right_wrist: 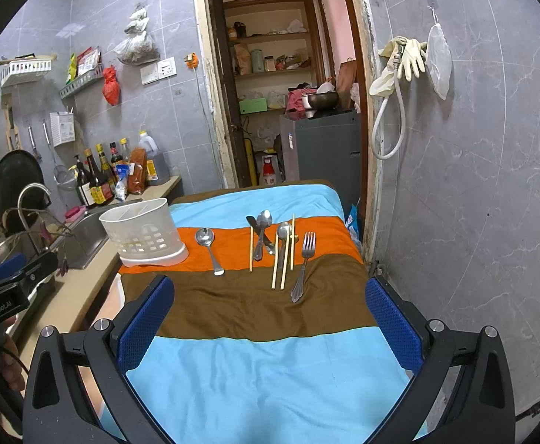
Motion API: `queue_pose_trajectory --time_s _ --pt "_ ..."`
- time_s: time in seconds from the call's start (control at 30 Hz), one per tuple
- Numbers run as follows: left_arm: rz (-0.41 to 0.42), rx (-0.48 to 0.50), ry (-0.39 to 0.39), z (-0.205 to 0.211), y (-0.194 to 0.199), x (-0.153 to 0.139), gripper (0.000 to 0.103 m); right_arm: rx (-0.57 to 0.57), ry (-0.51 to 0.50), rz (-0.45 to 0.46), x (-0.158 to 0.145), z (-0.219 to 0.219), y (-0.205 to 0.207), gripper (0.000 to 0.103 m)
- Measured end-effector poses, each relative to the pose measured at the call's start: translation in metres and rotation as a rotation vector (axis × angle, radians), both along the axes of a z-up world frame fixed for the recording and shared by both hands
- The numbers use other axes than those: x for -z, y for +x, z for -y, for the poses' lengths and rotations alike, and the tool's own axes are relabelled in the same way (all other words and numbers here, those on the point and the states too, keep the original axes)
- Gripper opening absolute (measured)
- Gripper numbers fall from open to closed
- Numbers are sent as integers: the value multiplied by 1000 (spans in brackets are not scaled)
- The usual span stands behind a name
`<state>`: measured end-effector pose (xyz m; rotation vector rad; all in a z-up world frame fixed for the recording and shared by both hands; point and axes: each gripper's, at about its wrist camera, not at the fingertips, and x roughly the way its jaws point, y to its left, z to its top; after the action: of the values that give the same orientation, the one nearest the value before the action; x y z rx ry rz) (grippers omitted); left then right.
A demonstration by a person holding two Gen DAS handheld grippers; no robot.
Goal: Organize utensils
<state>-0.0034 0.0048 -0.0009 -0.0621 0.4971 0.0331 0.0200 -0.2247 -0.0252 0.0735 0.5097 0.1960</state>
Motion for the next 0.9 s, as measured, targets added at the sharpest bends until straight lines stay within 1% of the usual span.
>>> queue_pose_trajectory --time_s 0.9 --pt "2 -2 0 1 -1 0 101 3 -3 0 0 0 0 103"
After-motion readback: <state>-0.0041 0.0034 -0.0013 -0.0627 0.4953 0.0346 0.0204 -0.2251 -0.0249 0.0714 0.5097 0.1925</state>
